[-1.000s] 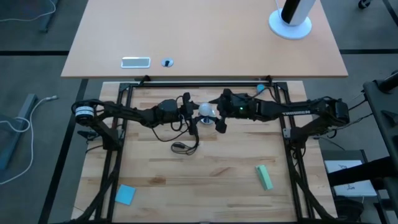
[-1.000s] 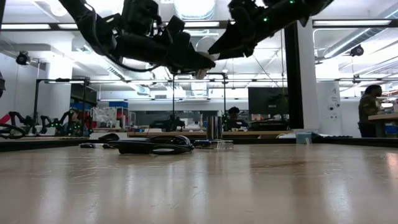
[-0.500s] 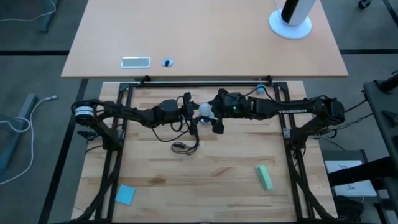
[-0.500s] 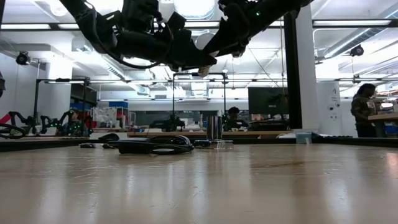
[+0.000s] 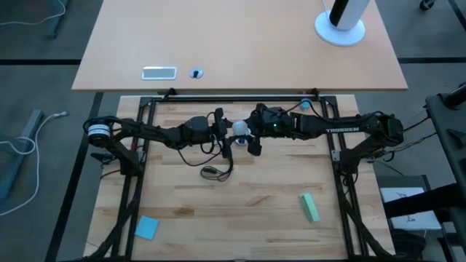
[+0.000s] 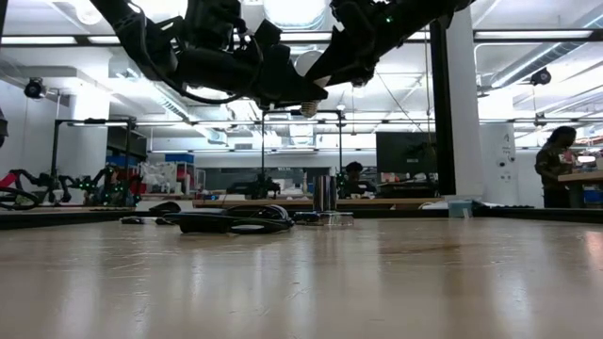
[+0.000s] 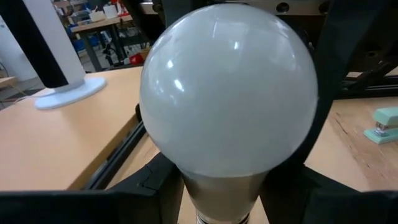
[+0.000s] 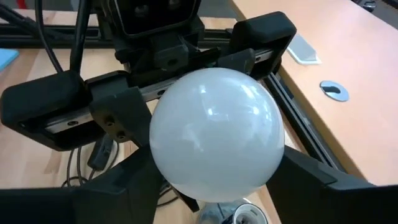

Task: Screw lightbulb
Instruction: Insert the lightbulb into the lamp

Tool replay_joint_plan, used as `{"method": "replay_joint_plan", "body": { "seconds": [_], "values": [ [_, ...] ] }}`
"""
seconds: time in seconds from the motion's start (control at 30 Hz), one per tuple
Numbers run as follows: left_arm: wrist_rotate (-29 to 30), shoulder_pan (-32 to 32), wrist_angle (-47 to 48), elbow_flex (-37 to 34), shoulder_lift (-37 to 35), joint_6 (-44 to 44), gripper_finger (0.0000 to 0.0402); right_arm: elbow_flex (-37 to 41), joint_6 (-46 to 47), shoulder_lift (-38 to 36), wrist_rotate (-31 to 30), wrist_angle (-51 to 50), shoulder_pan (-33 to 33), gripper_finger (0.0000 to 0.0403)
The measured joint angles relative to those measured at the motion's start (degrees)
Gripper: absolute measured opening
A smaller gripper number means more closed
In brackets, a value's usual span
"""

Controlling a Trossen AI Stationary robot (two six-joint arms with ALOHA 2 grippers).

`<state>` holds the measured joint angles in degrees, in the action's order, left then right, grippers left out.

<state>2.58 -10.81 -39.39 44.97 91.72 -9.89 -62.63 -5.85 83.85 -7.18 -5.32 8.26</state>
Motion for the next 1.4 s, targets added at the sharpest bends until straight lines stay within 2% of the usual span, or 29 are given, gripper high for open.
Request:
{"method": "replay_joint_plan", "body": {
  "seconds": [0.27, 0.4, 0.5, 0.7, 0.77, 0.87, 1.0, 1.23, 1.4],
  "values": [
    [0.9, -0.6, 2.4, -0.7, 0.1, 2.3, 0.0164, 0.0, 4.3, -0.6, 1.4, -0.6, 3.0, 0.0228],
    [5.1, -0.9, 2.9, -0.7, 0.1, 4.5, 0.0164, 0.0, 4.8, -0.7, 2.7, -0.2, 4.2, 0.0226],
    [5.7, -1.1, 4.4, -0.8, 0.1, 4.9, 0.0164, 0.0, 5.4, -0.7, 2.2, -0.5, 5.2, 0.0226],
    [5.9, -1.1, 8.5, -0.8, 0.1, 5.5, 0.0164, 1.4, 6.6, -0.6, 2.1, -3.8, 10.0, 0.0222],
    [6.0, -1.1, 9.0, -0.8, 0.1, 6.0, 0.0164, 3.3, 7.0, -0.6, 4.3, -2.6, 11.6, 0.0222],
    [6.2, -1.2, 8.9, -0.8, 0.1, 6.0, 0.0164, 7.8, 9.5, -0.5, 8.6, 3.5, 13.6, 0.0223],
    [7.2, -1.5, 8.7, -0.8, 0.1, 5.9, 0.0164, 11.4, 11.4, -0.5, 8.5, 6.0, 14.8, 0.0217],
    [16.2, -2.1, 3.3, -0.8, 0.0, 7.0, 0.0155, 11.5, 11.5, 0.2, 8.7, 8.1, 14.6, 0.0215],
    [17.0, -2.4, -0.2, -0.8, 0.0, 7.5, 0.0142, 11.4, 11.6, 2.5, 8.7, 8.0, 13.7, 0.0214]
  ]
}}
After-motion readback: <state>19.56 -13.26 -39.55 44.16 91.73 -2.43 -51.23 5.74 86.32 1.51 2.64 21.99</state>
